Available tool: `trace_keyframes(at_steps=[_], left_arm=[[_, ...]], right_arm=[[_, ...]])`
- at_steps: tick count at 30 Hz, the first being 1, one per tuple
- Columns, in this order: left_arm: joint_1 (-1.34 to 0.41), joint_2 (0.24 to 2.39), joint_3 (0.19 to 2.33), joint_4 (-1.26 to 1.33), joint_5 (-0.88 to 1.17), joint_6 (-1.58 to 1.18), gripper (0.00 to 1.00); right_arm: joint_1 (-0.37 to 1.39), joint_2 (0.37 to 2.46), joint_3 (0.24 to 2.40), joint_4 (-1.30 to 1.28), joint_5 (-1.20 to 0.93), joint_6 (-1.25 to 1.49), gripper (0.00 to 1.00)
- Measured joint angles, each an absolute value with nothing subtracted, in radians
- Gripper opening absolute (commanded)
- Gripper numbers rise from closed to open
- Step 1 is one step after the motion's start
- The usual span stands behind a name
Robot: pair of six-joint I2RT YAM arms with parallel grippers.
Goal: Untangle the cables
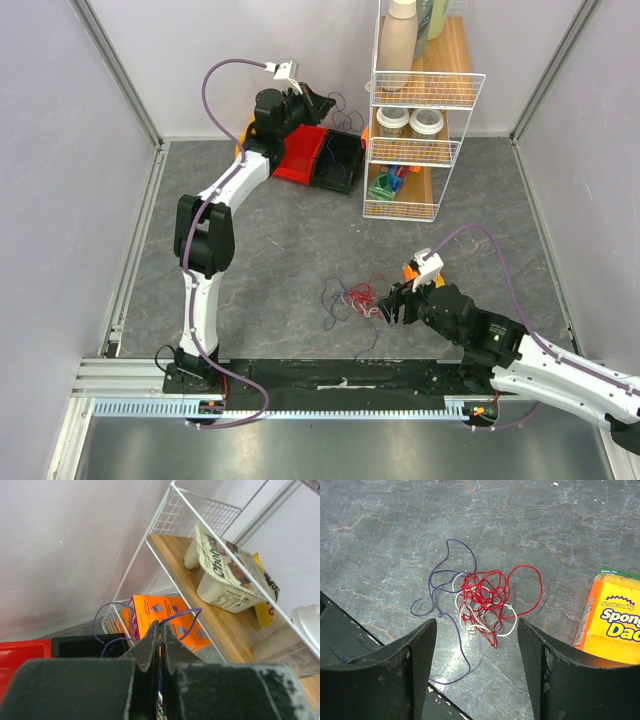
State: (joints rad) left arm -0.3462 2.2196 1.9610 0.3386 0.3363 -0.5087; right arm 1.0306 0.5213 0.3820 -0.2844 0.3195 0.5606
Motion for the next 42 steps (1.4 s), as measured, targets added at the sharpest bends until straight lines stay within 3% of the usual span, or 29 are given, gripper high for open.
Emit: trace_keyframes(at_steps=[15, 25, 42], left_arm=[[-0.346, 2.217, 1.688, 0.389, 0.361, -0.5, 0.02], [-0.346, 2.181, 1.674, 0.308, 0.165, -0.5, 0.02], [-0.33, 2.166, 1.677, 0.225, 0.028, -0.499, 0.02]], right_arm=[[1.031, 0.505, 0.382, -0.286, 0.32, 0.562, 0.73], [1.031, 0.486, 0.382, -0.286, 0.321, 0.569, 0.73], [1.03, 0.487, 0.382, -0.286, 0.32, 0.569, 0.73]])
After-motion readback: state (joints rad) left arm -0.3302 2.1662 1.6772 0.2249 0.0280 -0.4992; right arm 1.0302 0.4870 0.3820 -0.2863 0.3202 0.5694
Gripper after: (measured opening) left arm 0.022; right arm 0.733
